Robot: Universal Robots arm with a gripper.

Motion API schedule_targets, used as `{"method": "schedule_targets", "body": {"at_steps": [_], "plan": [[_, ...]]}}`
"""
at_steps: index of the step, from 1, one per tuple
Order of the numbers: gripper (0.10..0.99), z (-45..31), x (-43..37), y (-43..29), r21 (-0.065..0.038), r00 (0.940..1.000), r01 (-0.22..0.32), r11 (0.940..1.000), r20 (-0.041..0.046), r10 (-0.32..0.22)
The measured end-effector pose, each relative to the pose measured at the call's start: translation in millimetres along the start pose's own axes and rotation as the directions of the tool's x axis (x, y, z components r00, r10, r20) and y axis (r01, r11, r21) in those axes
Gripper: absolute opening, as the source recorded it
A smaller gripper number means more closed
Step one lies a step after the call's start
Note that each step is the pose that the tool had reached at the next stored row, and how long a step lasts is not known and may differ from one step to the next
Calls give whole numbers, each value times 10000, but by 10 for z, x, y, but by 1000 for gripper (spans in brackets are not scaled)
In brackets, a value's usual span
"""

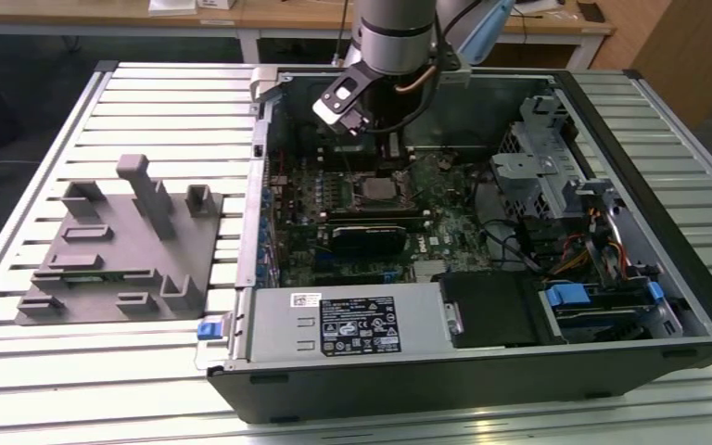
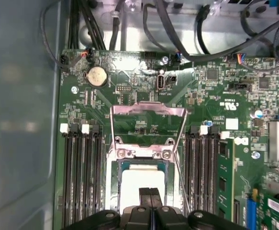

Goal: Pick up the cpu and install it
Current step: 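Close the cpu cover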

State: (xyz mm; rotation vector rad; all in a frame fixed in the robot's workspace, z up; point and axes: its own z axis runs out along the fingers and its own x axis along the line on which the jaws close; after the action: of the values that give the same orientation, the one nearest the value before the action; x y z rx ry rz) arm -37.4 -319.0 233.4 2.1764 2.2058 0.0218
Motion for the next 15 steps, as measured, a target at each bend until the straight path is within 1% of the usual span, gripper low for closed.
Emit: {"method": "schedule_targets", "body": {"at_steps": [1, 7, 12, 14, 15], "plan": [[106, -13, -1, 0, 2, 10000, 1, 10000, 2, -1], [106, -10, -22, 2, -11, 10000, 0, 10000, 1, 0], [106, -7, -24, 63, -11, 10000, 1, 10000, 1, -1], [106, -26, -24, 65, -10, 10000, -1, 10000, 3, 1], [106, -53, -24, 66, -11, 10000, -1, 10000, 2, 1]]}}
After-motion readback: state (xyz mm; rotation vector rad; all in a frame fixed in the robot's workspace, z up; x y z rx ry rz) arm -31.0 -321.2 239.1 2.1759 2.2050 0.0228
